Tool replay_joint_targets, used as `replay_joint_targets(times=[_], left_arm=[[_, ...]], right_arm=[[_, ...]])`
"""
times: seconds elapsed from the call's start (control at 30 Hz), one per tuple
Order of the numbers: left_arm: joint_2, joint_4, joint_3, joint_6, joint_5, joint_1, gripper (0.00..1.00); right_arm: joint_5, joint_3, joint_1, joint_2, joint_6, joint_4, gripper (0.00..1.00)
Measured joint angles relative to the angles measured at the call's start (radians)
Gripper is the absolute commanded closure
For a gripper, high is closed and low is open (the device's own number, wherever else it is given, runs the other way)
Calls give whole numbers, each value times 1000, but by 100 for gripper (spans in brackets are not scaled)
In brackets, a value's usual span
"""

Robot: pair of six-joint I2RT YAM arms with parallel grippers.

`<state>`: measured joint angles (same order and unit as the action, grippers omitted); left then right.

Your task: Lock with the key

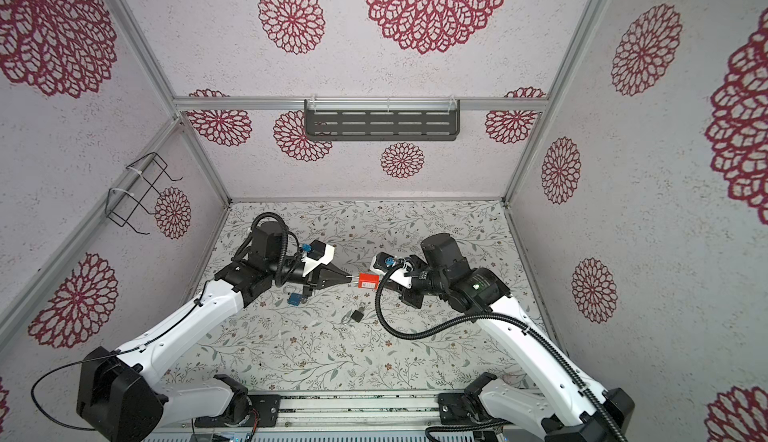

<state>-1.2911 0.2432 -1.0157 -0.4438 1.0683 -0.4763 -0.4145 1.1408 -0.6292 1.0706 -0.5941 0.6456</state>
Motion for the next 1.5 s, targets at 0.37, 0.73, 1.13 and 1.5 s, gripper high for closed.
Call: replay_joint_targets(times=[0.37, 0.73, 1.13, 1.5], left_arm=[[0, 37, -3, -32, -4, -1, 100], [2, 92, -16, -78, -16, 0, 100], [40, 117, -8, -114, -26, 10, 100], [57, 150, 5, -146, -14, 22, 100]], right_arm=[[-6, 0, -2, 0, -13, 11, 87], [-10, -29, -5, -10, -27, 6, 91], [-32, -40, -12, -27, -27, -17, 96], [-45, -74, -21, -41, -27, -51, 98]])
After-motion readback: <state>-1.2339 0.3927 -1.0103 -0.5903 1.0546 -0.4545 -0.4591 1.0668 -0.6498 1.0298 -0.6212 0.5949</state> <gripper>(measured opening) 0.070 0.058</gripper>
